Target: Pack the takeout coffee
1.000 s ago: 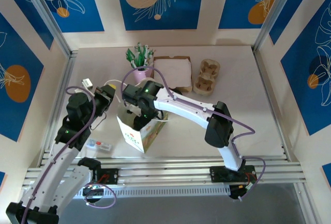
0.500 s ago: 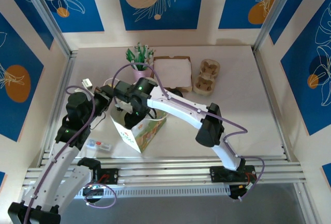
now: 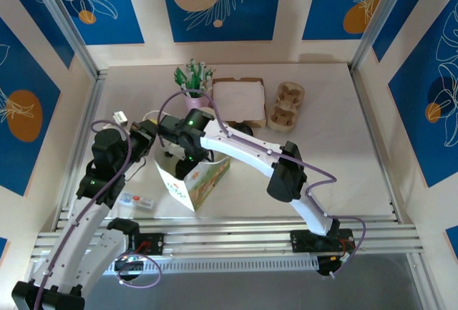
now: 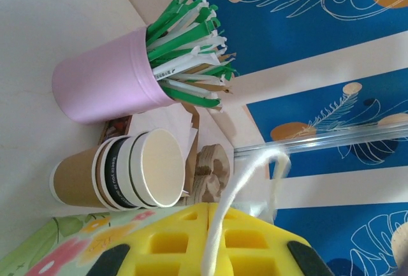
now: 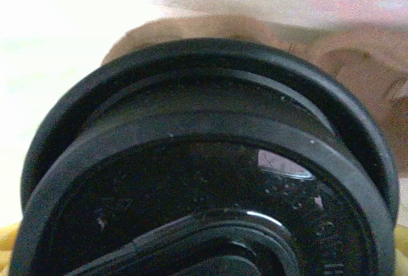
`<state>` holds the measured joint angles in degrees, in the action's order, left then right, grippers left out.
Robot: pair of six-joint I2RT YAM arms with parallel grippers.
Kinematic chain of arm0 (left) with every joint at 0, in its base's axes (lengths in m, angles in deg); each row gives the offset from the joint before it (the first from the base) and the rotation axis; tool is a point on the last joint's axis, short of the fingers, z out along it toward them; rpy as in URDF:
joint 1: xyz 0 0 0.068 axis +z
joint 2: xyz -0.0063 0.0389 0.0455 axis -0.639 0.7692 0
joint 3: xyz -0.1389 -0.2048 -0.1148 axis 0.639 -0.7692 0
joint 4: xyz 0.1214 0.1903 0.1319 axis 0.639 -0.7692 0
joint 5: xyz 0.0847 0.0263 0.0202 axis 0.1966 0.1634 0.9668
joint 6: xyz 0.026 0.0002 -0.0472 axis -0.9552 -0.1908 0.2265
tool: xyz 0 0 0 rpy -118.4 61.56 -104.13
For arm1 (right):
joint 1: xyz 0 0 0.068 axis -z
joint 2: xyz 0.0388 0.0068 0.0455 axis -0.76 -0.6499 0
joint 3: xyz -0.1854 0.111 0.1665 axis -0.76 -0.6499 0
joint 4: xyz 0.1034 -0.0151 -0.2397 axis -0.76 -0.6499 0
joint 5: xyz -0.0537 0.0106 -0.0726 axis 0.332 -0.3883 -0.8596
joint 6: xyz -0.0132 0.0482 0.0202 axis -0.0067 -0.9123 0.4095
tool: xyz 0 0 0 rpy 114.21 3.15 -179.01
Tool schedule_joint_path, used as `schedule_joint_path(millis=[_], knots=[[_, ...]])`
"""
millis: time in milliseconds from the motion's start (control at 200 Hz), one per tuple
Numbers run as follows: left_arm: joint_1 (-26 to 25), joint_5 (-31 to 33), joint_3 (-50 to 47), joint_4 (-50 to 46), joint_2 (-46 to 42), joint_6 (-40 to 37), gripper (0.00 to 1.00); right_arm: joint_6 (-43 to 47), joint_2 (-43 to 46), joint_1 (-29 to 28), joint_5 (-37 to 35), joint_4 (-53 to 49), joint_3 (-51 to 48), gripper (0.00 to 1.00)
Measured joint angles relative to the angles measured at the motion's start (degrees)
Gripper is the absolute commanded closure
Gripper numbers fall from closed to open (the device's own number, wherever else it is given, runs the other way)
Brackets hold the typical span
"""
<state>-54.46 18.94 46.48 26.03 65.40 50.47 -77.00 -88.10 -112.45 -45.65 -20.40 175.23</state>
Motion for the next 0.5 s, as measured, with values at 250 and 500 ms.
schedule_joint_path(millis=[250,500], knots=[[-0.07,-2.29,0.28,0.07,-0.55,-0.42,1.00,0.07,0.98,0.63,2.36,-0.22,-5.92,0.23],[-0.07,-3.93,0.52,1.27,-0.42,-0.39,1.00,-0.61,2.27,0.59,6.32,-1.62,-4.37,0.22]])
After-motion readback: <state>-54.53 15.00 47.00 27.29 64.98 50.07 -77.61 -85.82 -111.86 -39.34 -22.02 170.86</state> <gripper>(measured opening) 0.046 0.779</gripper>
